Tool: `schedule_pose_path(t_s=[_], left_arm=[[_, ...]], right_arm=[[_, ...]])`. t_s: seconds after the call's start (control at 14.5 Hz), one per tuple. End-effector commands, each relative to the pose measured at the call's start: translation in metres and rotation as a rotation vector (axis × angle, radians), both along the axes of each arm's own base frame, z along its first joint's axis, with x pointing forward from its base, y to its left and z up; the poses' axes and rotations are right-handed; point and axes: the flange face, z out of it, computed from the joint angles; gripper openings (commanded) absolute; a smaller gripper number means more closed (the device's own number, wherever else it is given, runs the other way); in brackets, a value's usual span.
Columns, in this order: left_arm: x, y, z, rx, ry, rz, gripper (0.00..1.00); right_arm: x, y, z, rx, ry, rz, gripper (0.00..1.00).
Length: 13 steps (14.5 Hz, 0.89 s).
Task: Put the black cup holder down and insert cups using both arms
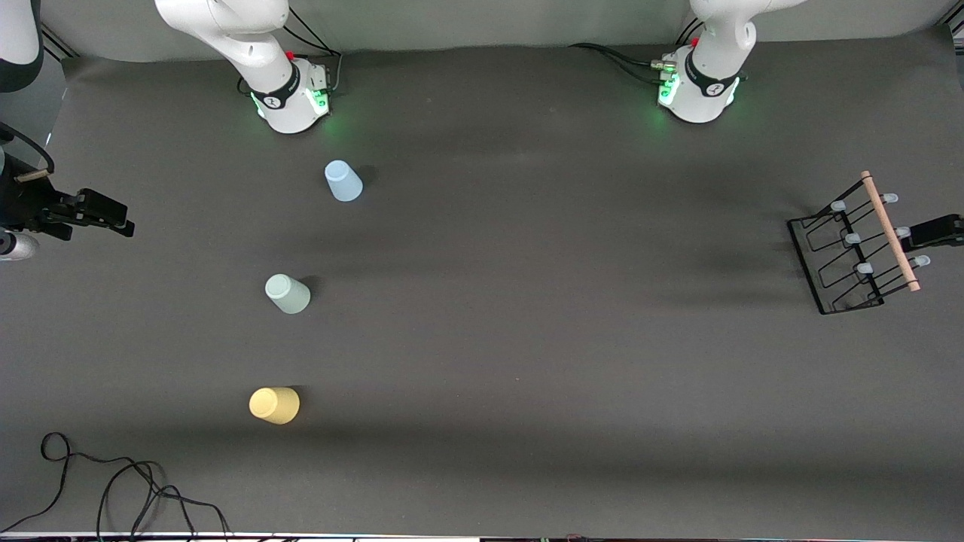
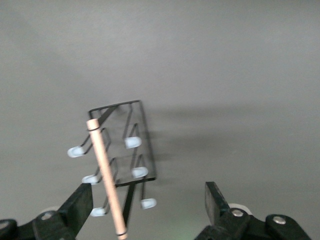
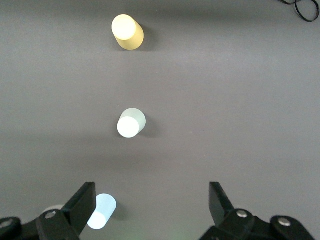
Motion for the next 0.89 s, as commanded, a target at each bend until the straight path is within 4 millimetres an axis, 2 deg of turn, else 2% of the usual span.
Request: schedule_pose_path(t_s=[0.0, 0.07, 0.41, 0.48, 0.83], left_arm=[[-0.005, 0.036, -0.021, 0.003, 0.033, -0.032, 0.99], [-0.007, 0.048, -0.030, -0.002, 0.044, -0.016, 0.98], [-0.004, 0.070, -0.089, -0.026, 0.122, 0.015, 0.95], [-0.009, 0.078, -0.101, -0.030, 0.126, 0.027, 0.95], [-0.026, 0.078, -0.157, -0.028, 0.133, 0.025, 0.96]], right_arm=[[-0.002, 0.001, 0.003, 0.007, 0.000, 0.019, 1.00], [-0.001, 0.001, 0.002, 0.007, -0.001, 0.019, 1.00], [0.000, 0.001, 0.001, 0.007, -0.002, 0.019, 1.00], [0.000, 0.001, 0.001, 0.007, -0.002, 0.019, 1.00], [0.000, 0.002, -0.002, 0.009, 0.001, 0.020, 1.00]])
